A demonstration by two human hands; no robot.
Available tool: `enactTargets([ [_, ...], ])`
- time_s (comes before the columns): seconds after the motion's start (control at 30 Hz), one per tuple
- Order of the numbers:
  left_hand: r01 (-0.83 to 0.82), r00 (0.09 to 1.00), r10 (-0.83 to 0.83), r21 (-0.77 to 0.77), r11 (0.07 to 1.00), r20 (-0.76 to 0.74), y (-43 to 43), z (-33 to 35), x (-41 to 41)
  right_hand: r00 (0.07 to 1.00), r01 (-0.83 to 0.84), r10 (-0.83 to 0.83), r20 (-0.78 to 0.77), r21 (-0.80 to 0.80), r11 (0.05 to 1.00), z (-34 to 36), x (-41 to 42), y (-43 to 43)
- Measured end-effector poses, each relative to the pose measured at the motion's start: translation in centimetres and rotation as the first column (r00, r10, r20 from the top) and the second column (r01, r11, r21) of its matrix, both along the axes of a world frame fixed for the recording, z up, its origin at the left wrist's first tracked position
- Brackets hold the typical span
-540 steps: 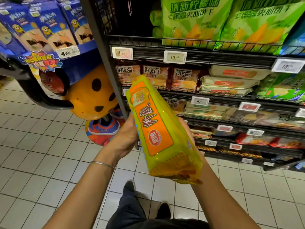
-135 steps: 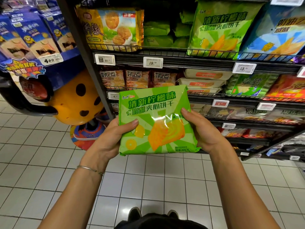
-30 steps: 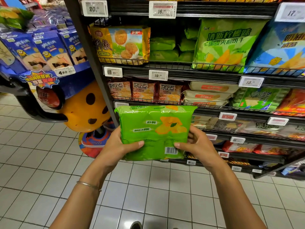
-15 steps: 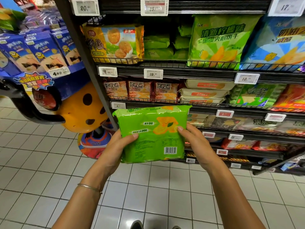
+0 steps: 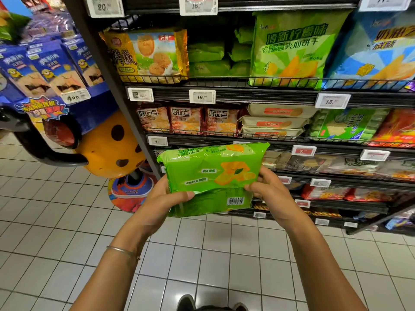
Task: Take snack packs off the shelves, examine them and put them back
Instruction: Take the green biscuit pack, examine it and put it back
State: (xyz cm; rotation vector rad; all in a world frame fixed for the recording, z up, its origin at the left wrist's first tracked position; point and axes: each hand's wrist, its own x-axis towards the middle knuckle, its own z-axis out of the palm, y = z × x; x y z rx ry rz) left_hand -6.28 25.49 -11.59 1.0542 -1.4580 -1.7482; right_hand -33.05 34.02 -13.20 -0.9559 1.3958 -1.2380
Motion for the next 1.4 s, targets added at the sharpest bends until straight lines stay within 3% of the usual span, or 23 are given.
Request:
enactTargets([
  [0.17, 0.062, 0.998, -0.062, -0.007, 0.998, -0.005, 0.6, -0.2, -0.8, 1.0, 0.001, -0.001, 0.0, 0.005, 1.0, 0.0, -1.1, 0.4],
  [0.37, -0.118, 0.993, 0.12, 0.089, 0.989, -0.021, 0.6, -0.4, -3.3, 0.995, -0.024, 0.022, 0.102, 0.016, 1.0, 0.7, -2.3, 1.0],
  [0.47, -0.127, 0.992, 0.127, 0.154, 0.98, 0.013, 0.8, -0.3, -5.0, 0.954, -0.091, 0.08, 0.289, 0.027, 0.995, 0.8, -3.0, 0.9],
  [0.53, -0.204, 0.969, 0.194, 0.051, 0.978, 0.152, 1.1, -0.2, -6.7, 0.924, -0.084, 0.067, 0.377, 0.029, 0.996, 1.4, -3.3, 1.1],
  [0.57, -0.251, 0.929, 0.263, -0.081, 0.965, 0.26, 1.3, 0.0, -7.4, 0.94, -0.055, 0.045, 0.337, 0.021, 0.998, 1.9, -3.4, 1.1],
  [0.63, -0.256, 0.832, 0.405, -0.386, 0.886, 0.379, 1.9, 0.8, -8.5, 0.996, 0.017, -0.013, 0.09, -0.04, 0.999, 3.3, -3.3, 1.0],
  [0.7, -0.191, 0.91, 0.316, -0.406, 0.894, 0.269, 2.8, 1.9, -9.7, 0.982, 0.059, -0.085, -0.168, -0.157, 0.986, 5.0, -2.5, 0.7],
  [0.77, -0.1, 0.987, 0.13, -0.278, 0.955, 0.093, 3.7, 2.7, -11.4, 0.958, 0.033, -0.102, -0.268, -0.252, 0.967, 6.0, -0.9, 0.1],
  [0.83, -0.147, 0.989, 0.142, -0.236, 0.96, -0.04, 3.8, 3.2, -12.6, 0.954, -0.069, -0.03, -0.298, -0.315, 0.947, 6.4, 1.0, -0.3],
  [0.97, -0.318, 0.905, 0.269, -0.104, 0.942, -0.329, 1.1, 4.0, -11.5, 0.886, -0.27, 0.087, -0.456, -0.354, 0.895, 6.0, 1.8, -1.3],
  [1.03, -0.311, 0.863, 0.29, 0.017, 0.95, -0.414, -0.7, 4.0, -10.0, 0.904, -0.299, 0.147, -0.402, -0.346, 0.889, 5.8, 1.0, -2.5],
  [1.13, -0.259, 0.849, 0.297, 0.145, 0.955, -0.436, -3.9, 4.2, -8.2, 0.971, -0.07, -0.01, -0.24, -0.326, 0.943, 5.6, -0.1, -5.1],
  [1.2, -0.217, 0.85, 0.278, 0.183, 0.959, -0.447, -6.5, 4.8, -7.3, 0.949, 0.078, -0.164, -0.27, -0.305, 0.949, 5.5, -1.4, -7.5],
  [1.27, -0.152, 0.847, 0.23, 0.195, 0.969, -0.48, -9.3, 5.6, -6.9, 0.94, 0.139, -0.208, -0.27, -0.255, 0.957, 6.0, -2.9, -10.0],
  [1.4, -0.075, 0.859, 0.172, 0.212, 0.974, -0.483, -15.4, 7.8, -7.9, 0.985, 0.155, -0.168, -0.048, -0.196, 0.968, 7.7, -4.6, -15.5],
])
